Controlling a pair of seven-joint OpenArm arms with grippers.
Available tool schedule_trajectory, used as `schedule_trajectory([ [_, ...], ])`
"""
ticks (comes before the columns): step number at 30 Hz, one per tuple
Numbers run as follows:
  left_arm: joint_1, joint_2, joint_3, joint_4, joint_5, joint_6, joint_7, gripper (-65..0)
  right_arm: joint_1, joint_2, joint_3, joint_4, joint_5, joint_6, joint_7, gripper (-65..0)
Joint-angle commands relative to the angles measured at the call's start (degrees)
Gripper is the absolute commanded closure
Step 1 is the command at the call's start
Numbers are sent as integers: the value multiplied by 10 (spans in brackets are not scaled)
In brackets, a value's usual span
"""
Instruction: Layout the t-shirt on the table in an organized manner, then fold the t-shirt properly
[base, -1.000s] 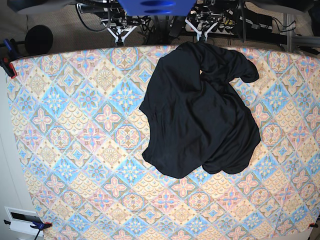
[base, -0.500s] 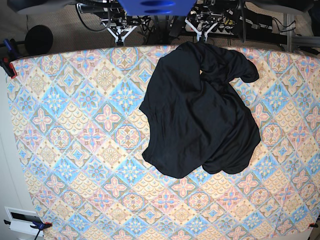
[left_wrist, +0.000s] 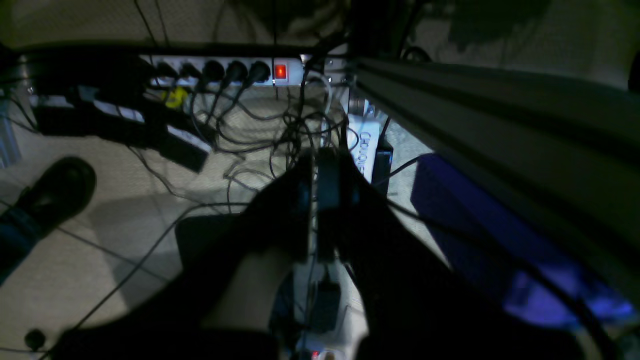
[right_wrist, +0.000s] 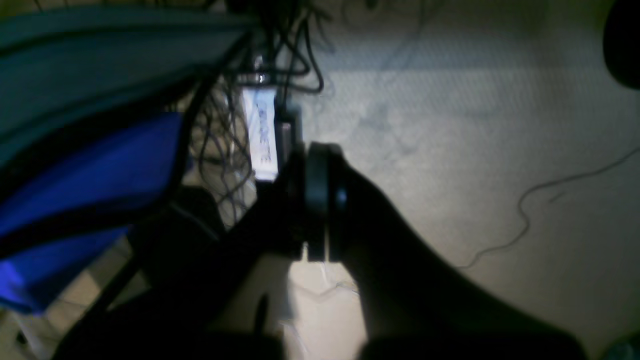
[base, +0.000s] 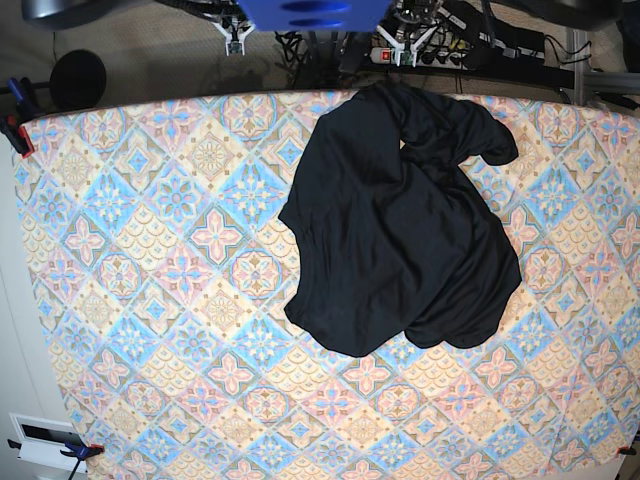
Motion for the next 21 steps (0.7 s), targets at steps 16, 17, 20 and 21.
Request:
schedule_trajectory([
  [16, 219, -44, 87, 381, -4, -1, 37, 0, -218, 18, -1, 313, 1, 1, -13, 0],
  [17, 232, -44, 88, 407, -3, -1, 42, 0, -223, 26, -1, 344, 1, 1, -21, 0],
  [20, 266, -44, 98, 479, 0, -1, 57, 0, -241, 52, 0, 431, 2, 1, -35, 0],
  [21, 276, -46, 105, 500, 0, -1, 61, 0, -251, 57, 0, 455, 2, 1, -39, 0],
])
